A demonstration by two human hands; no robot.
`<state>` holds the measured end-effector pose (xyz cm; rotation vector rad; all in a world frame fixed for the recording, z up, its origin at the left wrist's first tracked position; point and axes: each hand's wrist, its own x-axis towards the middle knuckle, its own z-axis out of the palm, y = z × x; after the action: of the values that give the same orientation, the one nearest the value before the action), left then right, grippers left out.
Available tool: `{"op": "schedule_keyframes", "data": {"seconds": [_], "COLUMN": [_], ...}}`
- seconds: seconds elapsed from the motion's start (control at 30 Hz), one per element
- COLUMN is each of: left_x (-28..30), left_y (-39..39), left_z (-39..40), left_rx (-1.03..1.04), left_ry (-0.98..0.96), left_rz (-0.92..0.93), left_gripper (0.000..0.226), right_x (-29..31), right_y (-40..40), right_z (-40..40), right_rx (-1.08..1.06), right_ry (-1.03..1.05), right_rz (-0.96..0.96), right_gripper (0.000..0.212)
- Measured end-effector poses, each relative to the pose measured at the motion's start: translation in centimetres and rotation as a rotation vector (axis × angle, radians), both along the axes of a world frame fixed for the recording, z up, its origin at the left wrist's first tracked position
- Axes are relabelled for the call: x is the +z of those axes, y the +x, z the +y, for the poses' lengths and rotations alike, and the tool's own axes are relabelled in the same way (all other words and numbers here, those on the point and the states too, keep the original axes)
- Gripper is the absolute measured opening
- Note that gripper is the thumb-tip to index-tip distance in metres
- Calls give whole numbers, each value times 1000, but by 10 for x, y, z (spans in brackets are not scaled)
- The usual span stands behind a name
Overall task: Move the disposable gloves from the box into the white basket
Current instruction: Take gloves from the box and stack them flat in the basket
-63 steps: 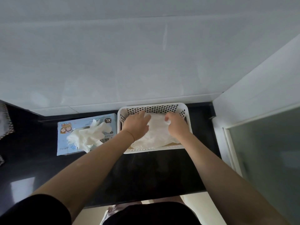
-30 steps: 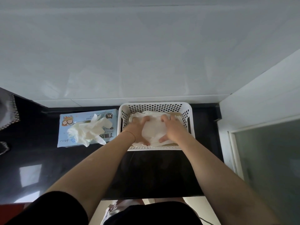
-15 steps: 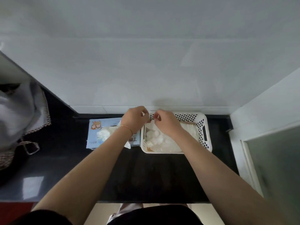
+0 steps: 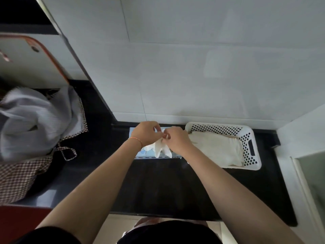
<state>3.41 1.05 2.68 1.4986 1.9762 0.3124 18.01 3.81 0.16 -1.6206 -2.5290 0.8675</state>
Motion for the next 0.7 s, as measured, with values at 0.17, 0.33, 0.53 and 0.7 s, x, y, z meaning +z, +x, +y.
{"op": "schedule_keyframes", "data": {"seconds": [0.17, 0.33, 0.53, 0.7], "left_x": [-5, -2, 16, 52], "left_y": [-17, -24, -35, -35], "left_z": [-1, 0, 9, 19], "left_rx": [-49, -4, 85, 203], "left_ry": [67, 109, 278, 247], "left_rz": [-33, -22, -66, -397], "left_gripper": [16, 9, 15, 25], "right_x": [14, 36, 56, 77], "right_y": [3, 0, -3, -1], "right_z": [11, 19, 26, 29], "right_rx": [-144, -230, -332, -473], "right_ry": [86, 173, 126, -128], "right_rz": [140, 265, 458, 635], "right_gripper": [23, 16, 11, 19]}}
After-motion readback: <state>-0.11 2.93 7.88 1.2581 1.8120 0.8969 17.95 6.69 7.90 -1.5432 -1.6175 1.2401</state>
